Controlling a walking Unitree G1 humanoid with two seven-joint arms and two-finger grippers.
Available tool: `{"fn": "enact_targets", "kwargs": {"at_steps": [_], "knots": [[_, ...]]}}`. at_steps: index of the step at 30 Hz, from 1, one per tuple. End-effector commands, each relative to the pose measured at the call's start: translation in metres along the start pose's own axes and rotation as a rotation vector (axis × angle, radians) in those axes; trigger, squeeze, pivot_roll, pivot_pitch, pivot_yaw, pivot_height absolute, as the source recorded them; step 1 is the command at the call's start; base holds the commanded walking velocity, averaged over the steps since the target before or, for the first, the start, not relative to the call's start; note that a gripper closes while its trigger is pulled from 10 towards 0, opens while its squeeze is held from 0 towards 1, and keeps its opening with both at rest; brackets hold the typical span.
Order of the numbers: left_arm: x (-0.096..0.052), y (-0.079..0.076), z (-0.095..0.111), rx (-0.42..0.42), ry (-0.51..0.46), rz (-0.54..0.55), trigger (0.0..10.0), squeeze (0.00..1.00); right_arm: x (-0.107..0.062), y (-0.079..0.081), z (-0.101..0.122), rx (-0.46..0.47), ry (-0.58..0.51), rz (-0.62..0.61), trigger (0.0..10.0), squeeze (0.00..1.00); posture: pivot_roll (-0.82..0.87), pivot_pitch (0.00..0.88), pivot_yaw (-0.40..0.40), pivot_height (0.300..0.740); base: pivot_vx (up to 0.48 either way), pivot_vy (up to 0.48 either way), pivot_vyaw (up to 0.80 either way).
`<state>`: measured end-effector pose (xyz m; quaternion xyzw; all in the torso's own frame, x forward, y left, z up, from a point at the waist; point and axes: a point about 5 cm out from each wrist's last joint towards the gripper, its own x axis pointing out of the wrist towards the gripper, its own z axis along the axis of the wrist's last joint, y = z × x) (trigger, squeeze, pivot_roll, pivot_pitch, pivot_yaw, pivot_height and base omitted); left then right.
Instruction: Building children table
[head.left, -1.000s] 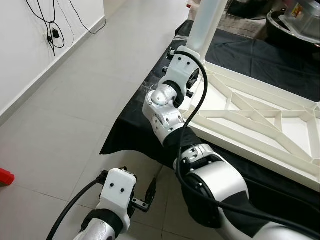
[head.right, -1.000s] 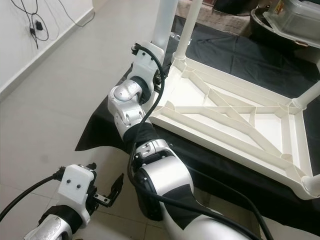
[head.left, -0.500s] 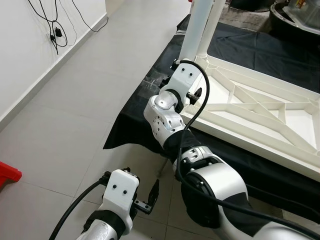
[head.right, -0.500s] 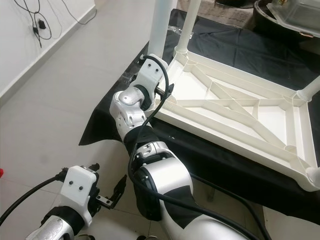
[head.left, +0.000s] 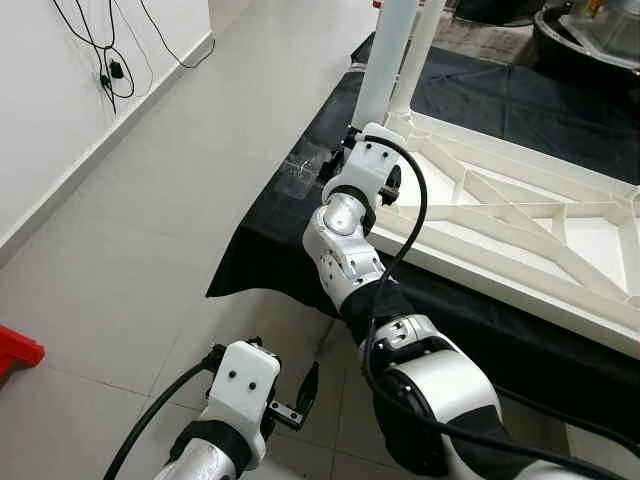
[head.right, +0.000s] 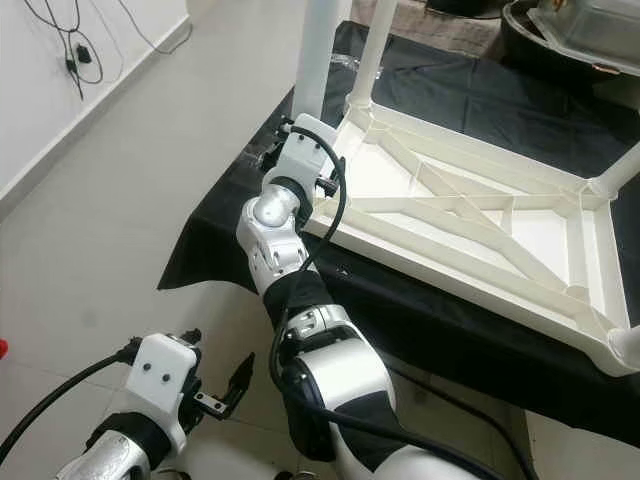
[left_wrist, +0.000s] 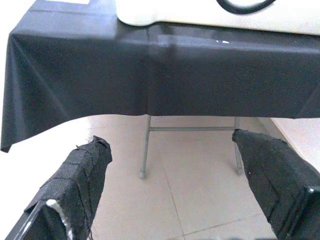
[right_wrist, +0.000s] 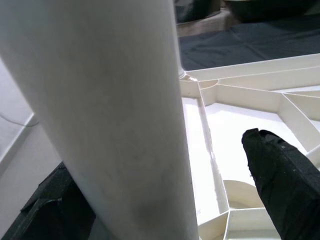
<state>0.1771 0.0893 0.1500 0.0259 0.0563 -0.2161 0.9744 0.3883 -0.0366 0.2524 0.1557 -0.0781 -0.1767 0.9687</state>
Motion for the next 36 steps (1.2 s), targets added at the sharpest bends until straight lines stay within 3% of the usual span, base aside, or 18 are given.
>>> {"fn": "enact_targets", "kwargs": {"at_steps": [1,9,12,15,17,19,20,21,22,23,24,25,26,27,29,32,36], "knots": [[0.001,-0.001,-0.007,0.007,0.023,-0.006,10.0,0.00,-0.015,0.002,-0.025,0.009,0.106,0.033,10.0,0.00,0.21,0.125,-0.108,0.740,0.000,0.000,0.00],[0.003,0.004,-0.010,0.018,0.025,0.007,10.0,0.00,-0.028,-0.013,-0.034,-0.023,0.137,0.173,10.0,0.00,0.21,0.112,-0.108,0.740,0.000,0.000,0.00],[0.004,0.009,-0.012,0.018,0.030,0.022,10.0,0.00,-0.036,-0.036,-0.039,-0.065,0.170,0.254,10.0,0.00,0.20,0.104,-0.105,0.740,0.000,0.000,0.00],[0.004,0.010,-0.013,0.016,0.032,0.026,10.0,0.00,-0.039,-0.043,-0.041,-0.078,0.191,0.300,10.0,0.00,0.19,0.099,-0.102,0.740,0.000,0.000,0.00],[0.005,0.013,-0.015,0.014,0.039,0.035,10.0,0.00,-0.049,-0.057,-0.044,-0.087,0.214,0.418,10.0,0.00,0.19,0.091,-0.099,0.740,0.000,0.000,0.00],[0.005,0.013,-0.015,0.014,0.039,0.035,10.0,0.00,-0.049,-0.057,-0.044,-0.087,0.214,0.418,10.0,0.00,0.19,0.091,-0.099,0.740,0.000,0.000,0.00],[0.005,0.016,-0.017,0.006,0.047,0.045,10.0,0.00,-0.055,-0.069,-0.048,-0.115,0.249,0.481,10.0,0.00,0.18,0.084,-0.094,0.740,0.000,0.000,0.00],[0.005,0.016,-0.017,0.006,0.047,0.045,10.0,0.00,-0.055,-0.069,-0.048,-0.115,0.249,0.481,10.0,0.00,0.18,0.084,-0.094,0.740,0.000,0.000,0.00],[0.006,0.020,-0.020,-0.006,0.059,0.079,10.0,0.00,-0.062,-0.093,-0.054,-0.145,0.259,0.542,10.0,0.00,0.16,0.063,-0.090,0.740,0.000,0.000,0.00],[0.006,0.020,-0.020,-0.006,0.059,0.079,10.0,0.00,-0.062,-0.093,-0.054,-0.145,0.259,0.542,10.0,0.00,0.16,0.063,-0.090,0.740,0.000,0.000,0.00],[0.007,0.024,-0.023,-0.011,0.069,0.109,10.0,0.00,-0.067,-0.111,-0.057,-0.180,0.262,0.580,10.0,0.00,0.16,0.063,-0.090,0.740,0.000,0.000,0.00],[0.007,0.024,-0.023,-0.011,0.069,0.109,10.0,0.00,-0.067,-0.111,-0.057,-0.180,0.262,0.580,10.0,0.00,0.16,0.063,-0.090,0.740,0.000,0.000,0.00],[0.008,0.028,-0.024,-0.021,0.070,0.145,10.0,0.00,-0.071,-0.134,-0.061,-0.209,0.250,0.574,10.0,0.00,0.16,0.048,-0.088,0.740,0.000,0.000,0.00],[0.008,0.028,-0.024,-0.021,0.070,0.145,10.0,0.00,-0.071,-0.134,-0.061,-0.209,0.250,0.574,10.0,0.00,0.16,0.048,-0.088,0.740,0.000,0.000,0.00],[0.011,0.036,-0.022,-0.010,0.041,0.209,10.0,0.00,-0.080,-0.159,-0.068,-0.229,0.224,0.537,10.0,0.00,0.17,0.021,-0.082,0.740,0.000,0.000,0.00],[0.014,0.041,-0.017,-0.002,0.006,0.248,10.0,0.00,-0.087,-0.164,-0.071,-0.214,0.242,0.515,10.0,0.00,0.17,0.004,-0.082,0.740,0.000,0.000,0.00],[0.018,0.047,-0.008,0.034,-0.056,0.296,10.0,0.00,-0.091,-0.160,-0.071,-0.204,0.256,0.541,10.0,0.00,0.17,0.000,-0.084,0.740,0.000,0.000,-0.40]]}}
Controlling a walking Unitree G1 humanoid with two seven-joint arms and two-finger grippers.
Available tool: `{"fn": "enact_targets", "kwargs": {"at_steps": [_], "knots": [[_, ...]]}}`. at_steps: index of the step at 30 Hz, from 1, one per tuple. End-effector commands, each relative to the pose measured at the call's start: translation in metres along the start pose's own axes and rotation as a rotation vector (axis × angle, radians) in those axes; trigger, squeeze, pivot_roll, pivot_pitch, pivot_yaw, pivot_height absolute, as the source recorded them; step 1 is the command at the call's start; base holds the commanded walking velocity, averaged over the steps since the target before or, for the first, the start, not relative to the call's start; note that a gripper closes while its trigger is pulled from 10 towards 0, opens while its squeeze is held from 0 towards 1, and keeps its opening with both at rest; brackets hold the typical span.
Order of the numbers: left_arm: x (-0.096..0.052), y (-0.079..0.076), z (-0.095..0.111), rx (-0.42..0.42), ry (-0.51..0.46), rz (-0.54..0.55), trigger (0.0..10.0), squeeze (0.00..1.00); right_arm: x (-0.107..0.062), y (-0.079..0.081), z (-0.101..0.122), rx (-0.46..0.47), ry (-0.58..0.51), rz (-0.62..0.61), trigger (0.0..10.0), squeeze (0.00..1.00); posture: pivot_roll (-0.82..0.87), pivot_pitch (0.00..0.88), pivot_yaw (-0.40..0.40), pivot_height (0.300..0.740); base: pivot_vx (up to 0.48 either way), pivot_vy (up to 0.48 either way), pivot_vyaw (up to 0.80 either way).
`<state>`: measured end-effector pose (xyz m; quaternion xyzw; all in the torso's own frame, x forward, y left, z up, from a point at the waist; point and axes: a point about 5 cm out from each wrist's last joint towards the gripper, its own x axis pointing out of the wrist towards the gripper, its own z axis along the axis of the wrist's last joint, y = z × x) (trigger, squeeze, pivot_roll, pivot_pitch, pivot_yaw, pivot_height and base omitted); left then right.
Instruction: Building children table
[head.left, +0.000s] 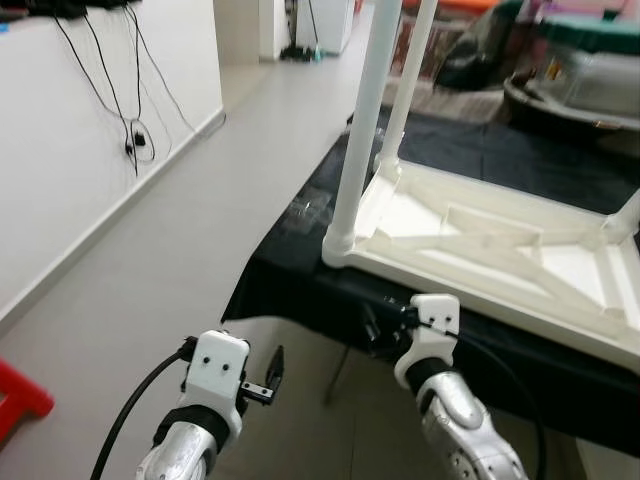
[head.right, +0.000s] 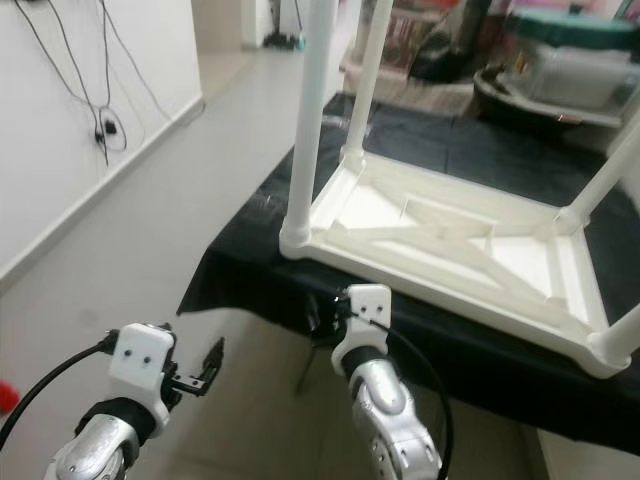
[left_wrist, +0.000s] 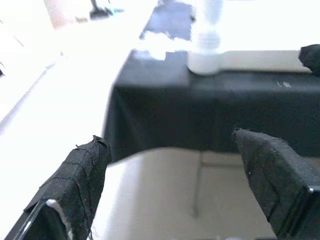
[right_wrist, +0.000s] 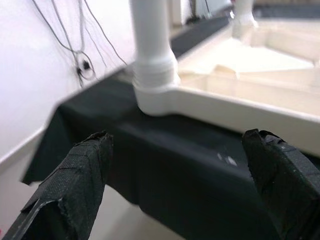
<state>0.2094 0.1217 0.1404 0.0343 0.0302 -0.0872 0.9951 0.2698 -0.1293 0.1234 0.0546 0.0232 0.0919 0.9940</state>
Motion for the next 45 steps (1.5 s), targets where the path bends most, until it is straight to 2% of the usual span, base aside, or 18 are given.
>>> {"fn": "enact_targets", "kwargs": {"at_steps": [1,7,14,16,17,19,20,21,22,25,27,29,39,45], "knots": [[0.002,0.004,0.000,0.020,-0.015,0.032,10.0,0.00,-0.001,0.003,0.000,-0.005,0.003,0.019,10.0,0.00,0.17,0.000,-0.084,0.740,0.000,0.000,-0.80],[0.007,0.006,0.001,0.021,-0.031,0.057,10.0,0.00,0.003,0.003,-0.001,-0.025,-0.010,0.030,10.0,0.00,0.17,0.000,-0.090,0.740,0.000,0.000,-0.42],[0.008,0.026,0.003,0.033,-0.052,0.172,10.0,0.00,0.012,-0.010,-0.001,-0.035,-0.016,-0.052,10.0,0.00,0.18,0.000,-0.097,0.740,0.000,0.000,0.00],[0.007,0.047,0.007,0.053,-0.067,0.278,10.0,0.00,0.015,-0.024,0.002,-0.036,-0.025,-0.130,10.0,0.00,0.18,0.000,-0.098,0.740,0.000,0.000,0.00],[0.007,0.047,0.007,0.053,-0.067,0.278,10.0,0.00,0.015,-0.024,0.002,-0.036,-0.025,-0.130,10.0,0.00,0.18,0.000,-0.098,0.740,0.000,0.000,0.00],[0.006,0.068,0.011,0.084,-0.090,0.367,10.0,0.00,0.016,-0.041,0.007,-0.045,-0.045,-0.233,10.0,0.00,0.18,0.000,-0.099,0.740,0.315,0.000,0.00],[0.006,0.068,0.011,0.084,-0.090,0.367,10.0,0.00,0.016,-0.041,0.007,-0.045,-0.045,-0.233,10.0,0.00,0.18,0.000,-0.099,0.740,0.315,0.000,0.00],[0.006,0.075,0.013,0.088,-0.097,0.392,10.0,0.00,0.016,-0.049,0.008,-0.043,-0.041,-0.297,10.0,0.00,0.18,0.000,-0.100,0.740,0.349,0.000,0.00],[0.006,0.075,0.013,0.088,-0.097,0.392,10.0,0.00,0.016,-0.049,0.008,-0.043,-0.041,-0.297,10.0,0.00,0.18,0.000,-0.100,0.740,0.349,0.000,0.00],[0.008,0.084,0.017,0.096,-0.113,0.420,10.0,0.00,0.017,-0.063,0.009,-0.023,-0.045,-0.384,10.0,0.00,0.18,0.000,-0.096,0.740,0.379,0.000,-0.78],[0.008,0.084,0.017,0.096,-0.113,0.420,10.0,0.00,0.017,-0.063,0.009,-0.023,-0.045,-0.384,10.0,0.00,0.18,0.000,-0.096,0.740,0.379,0.000,-0.79],[0.012,0.089,0.022,0.136,-0.135,0.438,10.0,0.00,0.022,-0.062,0.015,-0.034,-0.076,-0.375,10.0,0.00,0.18,0.000,-0.092,0.740,0.414,0.000,0.00],[0.012,0.089,0.022,0.136,-0.135,0.438,10.0,0.00,0.022,-0.062,0.015,-0.034,-0.076,-0.375,10.0,0.00,0.18,0.000,-0.092,0.740,0.439,0.000,0.00],[0.012,0.084,0.025,0.086,-0.151,0.436,10.0,0.00,0.030,-0.056,0.019,-0.027,-0.089,-0.355,10.0,0.00,0.19,0.000,-0.092,0.740,0.073,0.000,0.00]]}}
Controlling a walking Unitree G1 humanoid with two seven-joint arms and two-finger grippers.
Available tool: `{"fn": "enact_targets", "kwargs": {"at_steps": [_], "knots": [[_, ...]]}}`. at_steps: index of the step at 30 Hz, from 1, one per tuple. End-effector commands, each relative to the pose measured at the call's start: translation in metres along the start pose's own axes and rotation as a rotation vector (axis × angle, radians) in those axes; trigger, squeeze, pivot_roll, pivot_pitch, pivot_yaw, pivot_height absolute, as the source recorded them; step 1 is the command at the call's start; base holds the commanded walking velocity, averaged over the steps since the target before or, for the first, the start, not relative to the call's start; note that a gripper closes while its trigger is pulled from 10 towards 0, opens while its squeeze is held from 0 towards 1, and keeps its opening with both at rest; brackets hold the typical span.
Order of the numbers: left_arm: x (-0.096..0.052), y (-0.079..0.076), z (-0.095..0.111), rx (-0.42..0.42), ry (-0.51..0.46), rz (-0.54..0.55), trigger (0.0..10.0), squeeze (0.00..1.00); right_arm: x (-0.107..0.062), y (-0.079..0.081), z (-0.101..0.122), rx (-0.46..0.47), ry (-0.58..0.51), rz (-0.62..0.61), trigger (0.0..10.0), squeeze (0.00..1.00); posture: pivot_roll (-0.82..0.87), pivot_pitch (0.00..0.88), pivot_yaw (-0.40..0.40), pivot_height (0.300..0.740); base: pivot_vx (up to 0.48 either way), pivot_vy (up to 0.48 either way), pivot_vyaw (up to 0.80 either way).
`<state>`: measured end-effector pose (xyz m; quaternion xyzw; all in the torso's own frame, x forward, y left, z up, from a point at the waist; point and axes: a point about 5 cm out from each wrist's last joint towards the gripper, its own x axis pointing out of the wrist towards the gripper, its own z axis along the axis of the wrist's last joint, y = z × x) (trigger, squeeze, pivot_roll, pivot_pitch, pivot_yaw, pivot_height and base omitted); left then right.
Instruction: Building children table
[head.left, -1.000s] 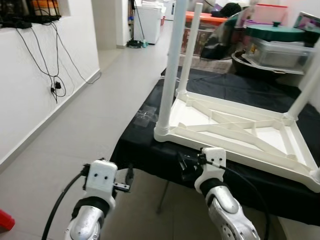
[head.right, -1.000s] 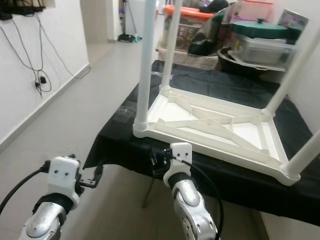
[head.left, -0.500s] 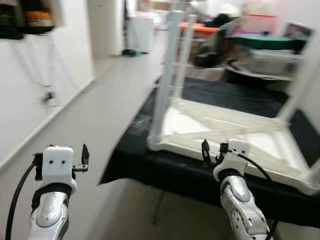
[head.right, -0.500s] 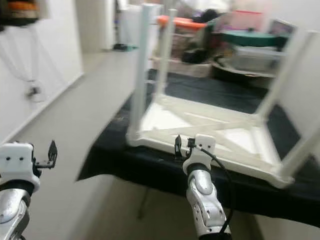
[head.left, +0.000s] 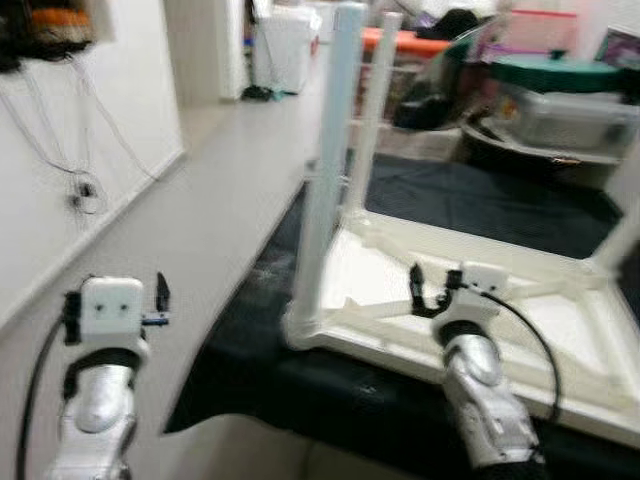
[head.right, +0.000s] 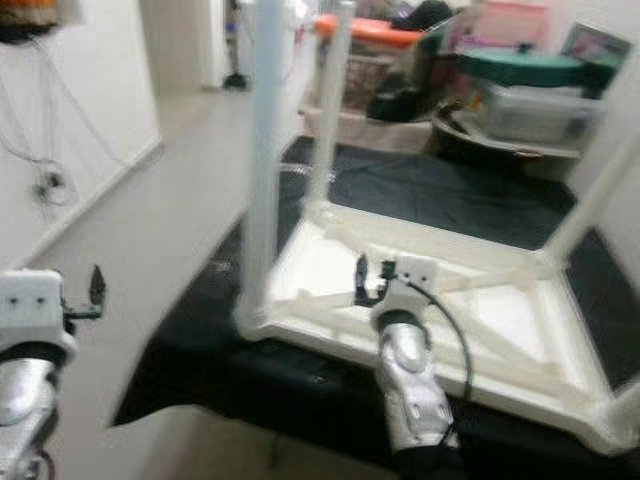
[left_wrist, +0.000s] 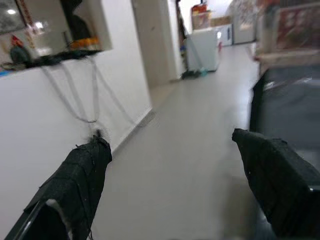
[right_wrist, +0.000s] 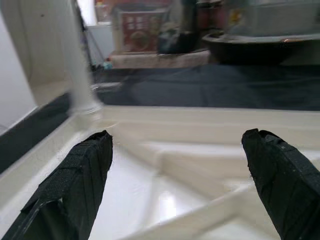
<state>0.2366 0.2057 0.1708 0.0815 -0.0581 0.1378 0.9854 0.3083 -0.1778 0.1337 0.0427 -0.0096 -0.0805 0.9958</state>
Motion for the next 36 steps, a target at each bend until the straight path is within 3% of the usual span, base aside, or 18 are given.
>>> {"fn": "enact_targets", "kwargs": {"at_steps": [1,5,11,17,18,22,24,25,27,31,34,36], "knots": [[-0.001,-0.008,-0.001,-0.022,0.010,-0.036,10.0,0.00,0.004,-0.002,0.002,-0.003,-0.008,-0.013,10.0,0.00,0.19,0.000,-0.094,0.740,0.000,0.000,0.00],[-0.012,-0.024,-0.007,-0.023,0.038,-0.137,10.0,0.00,0.014,0.000,0.001,0.078,0.031,0.086,10.0,0.00,0.19,0.000,-0.095,0.740,0.000,0.000,0.00],[-0.026,-0.039,-0.015,-0.041,0.071,-0.202,10.0,0.00,0.022,-0.014,0.006,0.048,0.007,0.093,10.0,0.00,0.19,0.000,-0.097,0.740,0.000,0.000,0.00],[-0.030,-0.042,-0.015,-0.044,0.075,-0.206,10.0,0.00,0.021,-0.014,0.005,0.062,0.012,0.106,10.0,0.00,0.19,0.000,-0.098,0.740,0.000,0.000,0.00],[-0.030,-0.042,-0.014,-0.041,0.073,-0.206,10.0,0.00,0.021,-0.010,0.005,0.073,0.016,0.168,10.0,0.00,0.19,0.000,-0.100,0.740,0.000,0.000,0.00],[-0.030,-0.042,-0.014,-0.040,0.073,-0.207,10.0,0.00,0.021,-0.009,0.005,0.077,0.017,0.198,10.0,0.00,0.19,0.000,-0.098,0.740,0.000,0.000,0.00],[-0.038,-0.042,-0.019,-0.012,0.092,-0.249,10.0,0.00,0.022,-0.001,-0.001,0.034,0.107,0.437,10.0,0.00,0.19,0.000,-0.098,0.740,0.000,0.000,0.00],[-0.038,-0.042,-0.019,-0.012,0.092,-0.249,10.0,0.00,0.022,-0.001,-0.001,0.034,0.107,0.437,10.0,0.00,0.19,0.000,-0.098,0.740,0.000,0.000,0.00],[-0.047,-0.041,-0.024,0.003,0.115,-0.279,10.0,0.00,0.019,-0.001,-0.007,-0.021,0.187,0.606,10.0,0.00,0.19,0.000,-0.098,0.740,0.000,0.000,0.00],[-0.056,-0.042,-0.028,-0.015,0.153,-0.306,10.0,0.00,0.011,0.000,-0.010,-0.065,0.239,0.752,10.0,0.00,0.19,0.000,-0.098,0.740,0.000,0.000,0.00],[-0.059,-0.044,-0.028,-0.022,0.156,-0.329,10.0,0.00,0.003,0.003,-0.010,-0.044,0.260,0.842,10.0,0.00,0.19,0.000,-0.102,0.740,0.000,0.000,0.00],[-0.060,-0.045,-0.028,-0.032,0.162,-0.334,10.0,0.00,0.001,0.004,-0.011,-0.052,0.257,0.846,10.0,0.00,0.19,0.000,-0.099,0.740,0.000,0.000,0.00]]}}
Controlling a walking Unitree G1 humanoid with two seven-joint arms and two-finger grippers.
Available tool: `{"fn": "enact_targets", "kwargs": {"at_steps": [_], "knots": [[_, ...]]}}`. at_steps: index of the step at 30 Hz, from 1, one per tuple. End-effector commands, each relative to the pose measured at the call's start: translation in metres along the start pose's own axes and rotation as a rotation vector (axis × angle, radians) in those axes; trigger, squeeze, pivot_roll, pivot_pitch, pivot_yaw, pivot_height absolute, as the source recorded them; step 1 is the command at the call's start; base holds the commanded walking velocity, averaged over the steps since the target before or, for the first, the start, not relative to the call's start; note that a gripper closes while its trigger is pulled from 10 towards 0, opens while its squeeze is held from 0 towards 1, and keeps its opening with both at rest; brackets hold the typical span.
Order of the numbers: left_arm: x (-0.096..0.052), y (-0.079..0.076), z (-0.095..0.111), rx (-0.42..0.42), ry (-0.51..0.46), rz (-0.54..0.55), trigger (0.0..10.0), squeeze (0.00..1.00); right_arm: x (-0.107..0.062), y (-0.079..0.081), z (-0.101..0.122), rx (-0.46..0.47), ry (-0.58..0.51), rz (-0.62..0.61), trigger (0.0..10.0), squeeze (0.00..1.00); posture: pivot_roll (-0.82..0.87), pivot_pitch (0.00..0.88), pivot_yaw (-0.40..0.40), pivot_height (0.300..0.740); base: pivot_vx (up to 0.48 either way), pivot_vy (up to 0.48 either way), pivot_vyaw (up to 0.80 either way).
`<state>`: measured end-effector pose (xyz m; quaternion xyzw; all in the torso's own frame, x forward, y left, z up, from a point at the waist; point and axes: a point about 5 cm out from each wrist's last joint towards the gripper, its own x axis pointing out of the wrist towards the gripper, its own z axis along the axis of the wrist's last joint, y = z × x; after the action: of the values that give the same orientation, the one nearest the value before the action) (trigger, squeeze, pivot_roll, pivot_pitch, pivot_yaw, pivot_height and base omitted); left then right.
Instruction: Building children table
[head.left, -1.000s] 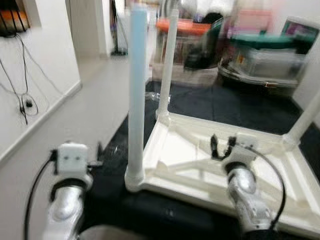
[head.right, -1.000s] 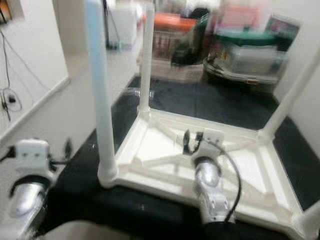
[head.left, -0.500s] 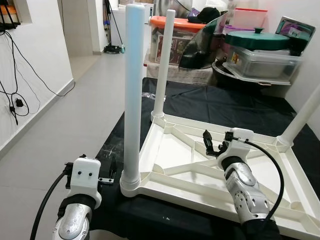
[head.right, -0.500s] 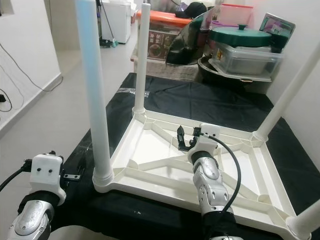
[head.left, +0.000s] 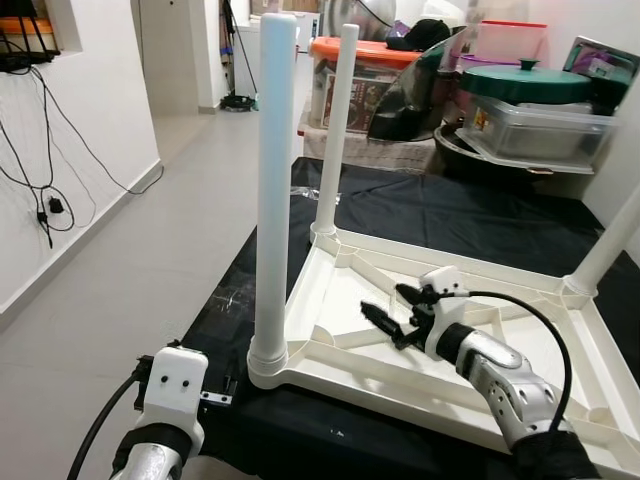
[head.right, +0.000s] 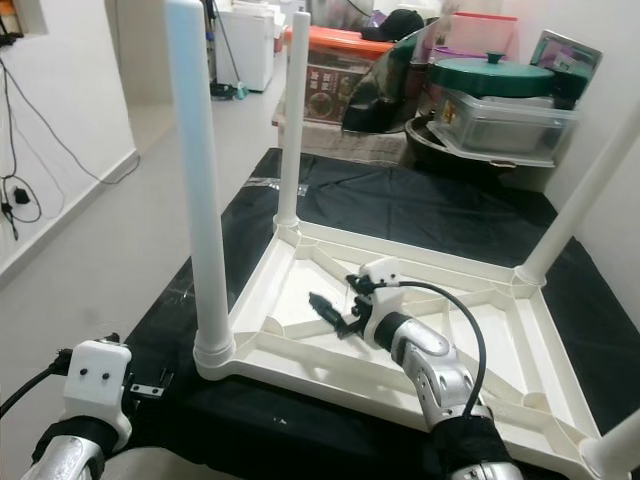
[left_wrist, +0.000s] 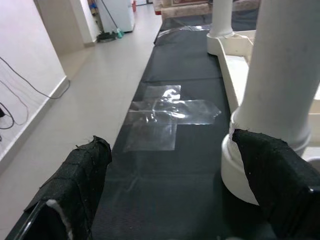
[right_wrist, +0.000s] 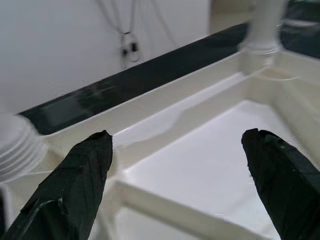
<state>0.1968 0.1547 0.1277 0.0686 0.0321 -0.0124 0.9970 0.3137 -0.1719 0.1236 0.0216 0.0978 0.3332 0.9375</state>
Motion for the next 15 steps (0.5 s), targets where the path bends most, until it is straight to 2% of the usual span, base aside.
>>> {"fn": "enact_targets", "kwargs": {"at_steps": [1,2,3,4,5,6,8,10,15], "knots": [[-0.003,-0.004,0.000,-0.017,0.004,-0.027,10.0,0.00,-0.002,-0.006,-0.002,0.008,-0.006,-0.071,10.0,0.00,0.19,0.000,-0.099,0.740,0.000,0.000,0.00],[-0.003,-0.004,0.000,-0.017,0.004,-0.027,10.0,0.00,-0.002,-0.006,-0.002,0.008,-0.006,-0.071,10.0,0.00,0.19,0.000,-0.099,0.740,0.000,0.000,0.00],[-0.003,-0.005,0.000,-0.022,0.006,-0.030,10.0,0.00,0.000,-0.011,-0.003,0.017,-0.015,-0.137,10.0,0.00,0.19,0.000,-0.099,0.740,0.000,0.000,0.00],[-0.003,-0.006,0.000,-0.029,0.006,-0.037,10.0,0.00,0.000,-0.021,-0.002,0.036,-0.040,-0.259,10.0,0.00,0.19,0.000,-0.097,0.740,-0.304,0.000,0.00],[-0.003,-0.006,0.000,-0.029,0.006,-0.037,10.0,0.00,0.000,-0.021,-0.002,0.036,-0.040,-0.259,10.0,0.00,0.19,0.000,-0.097,0.740,-0.304,0.000,0.00],[-0.002,-0.007,0.000,-0.029,0.006,-0.041,10.0,0.00,0.000,-0.028,0.001,0.050,-0.072,-0.354,10.0,0.00,0.19,0.000,-0.095,0.740,-0.315,0.000,0.00],[-0.002,-0.007,0.000,-0.029,0.006,-0.041,10.0,0.00,0.000,-0.028,0.001,0.050,-0.072,-0.354,10.0,0.00,0.19,0.000,-0.095,0.740,-0.315,0.000,0.00],[-0.001,-0.007,0.001,-0.023,0.000,-0.044,10.0,0.00,-0.001,-0.037,0.006,0.067,-0.121,-0.487,10.0,0.00,0.19,0.000,-0.094,0.740,-0.127,0.000,0.00],[0.001,-0.008,0.002,-0.020,-0.006,-0.039,10.0,0.00,0.000,-0.035,0.009,0.079,-0.159,-0.511,10.0,0.00,0.19,0.000,-0.097,0.740,0.000,0.000,0.00]]}}
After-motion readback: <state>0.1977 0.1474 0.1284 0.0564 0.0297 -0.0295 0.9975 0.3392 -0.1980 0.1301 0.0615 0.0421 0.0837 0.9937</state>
